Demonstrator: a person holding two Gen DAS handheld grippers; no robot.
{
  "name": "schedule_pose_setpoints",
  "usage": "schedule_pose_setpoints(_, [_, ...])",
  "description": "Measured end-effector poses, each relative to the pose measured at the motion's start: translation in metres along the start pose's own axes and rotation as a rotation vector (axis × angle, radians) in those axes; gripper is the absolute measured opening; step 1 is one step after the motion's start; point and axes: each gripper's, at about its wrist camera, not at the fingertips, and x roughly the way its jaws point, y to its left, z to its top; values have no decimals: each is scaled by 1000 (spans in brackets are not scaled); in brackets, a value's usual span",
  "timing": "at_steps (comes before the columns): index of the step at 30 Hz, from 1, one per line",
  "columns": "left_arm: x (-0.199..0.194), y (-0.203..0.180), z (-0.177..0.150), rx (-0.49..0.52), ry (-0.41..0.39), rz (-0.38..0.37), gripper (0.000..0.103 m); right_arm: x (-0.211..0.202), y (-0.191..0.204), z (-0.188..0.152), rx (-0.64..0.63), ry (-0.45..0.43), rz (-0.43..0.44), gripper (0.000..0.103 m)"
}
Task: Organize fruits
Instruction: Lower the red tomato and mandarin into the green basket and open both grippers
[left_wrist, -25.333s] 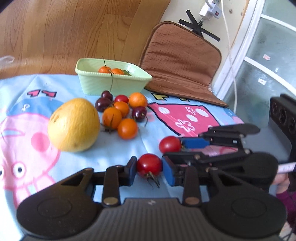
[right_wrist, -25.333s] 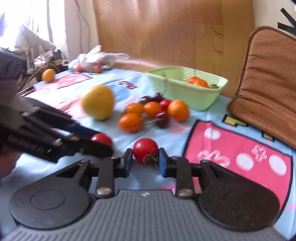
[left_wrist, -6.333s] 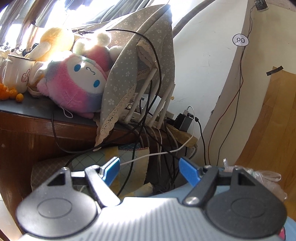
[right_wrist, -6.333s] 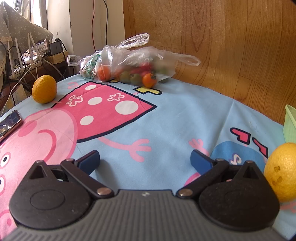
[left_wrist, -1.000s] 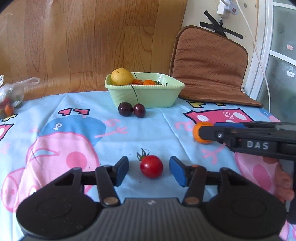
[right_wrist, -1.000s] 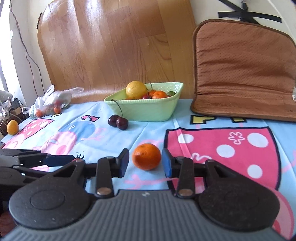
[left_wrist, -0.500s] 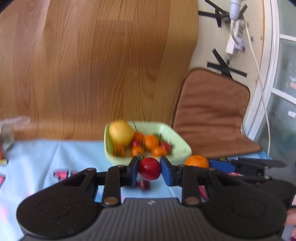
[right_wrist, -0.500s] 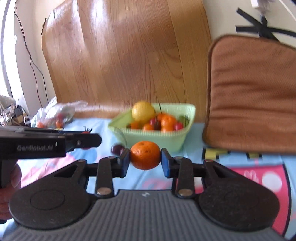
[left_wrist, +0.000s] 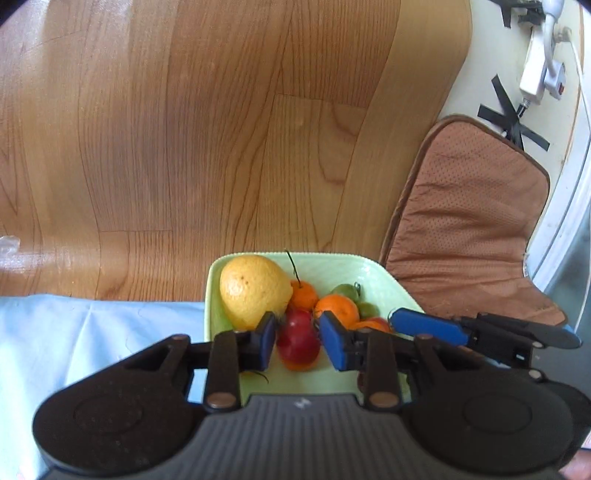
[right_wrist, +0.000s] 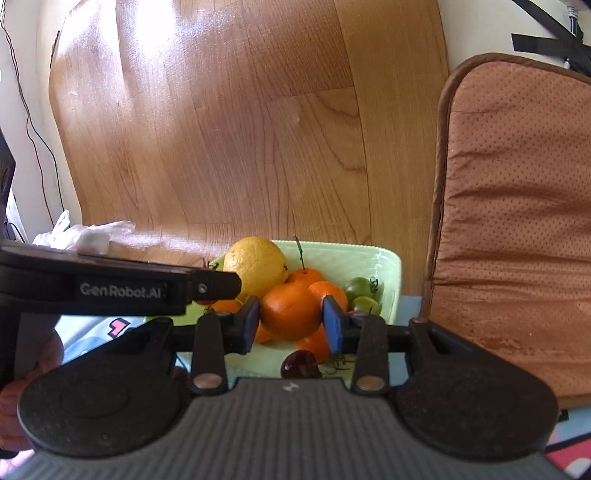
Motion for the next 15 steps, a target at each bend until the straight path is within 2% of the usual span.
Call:
schedule_pose_setpoints(3, [-19, 5, 1, -12, -44, -12, 31, -17, 3, 3, -13, -55, -6, 41])
schedule_pose_setpoints(6, [-45, 10, -6, -17, -81, 12, 31, -42, 6, 1, -19, -88, -9, 41])
schedule_pose_setpoints(12, [-91, -3, -56, -30, -51, 153, 31, -101, 24, -35, 34, -65, -36, 41])
schedule_pose_setpoints(15, [-109, -16, -83, -35, -18, 181, 32, -130, 35, -63, 79, -47, -64, 41])
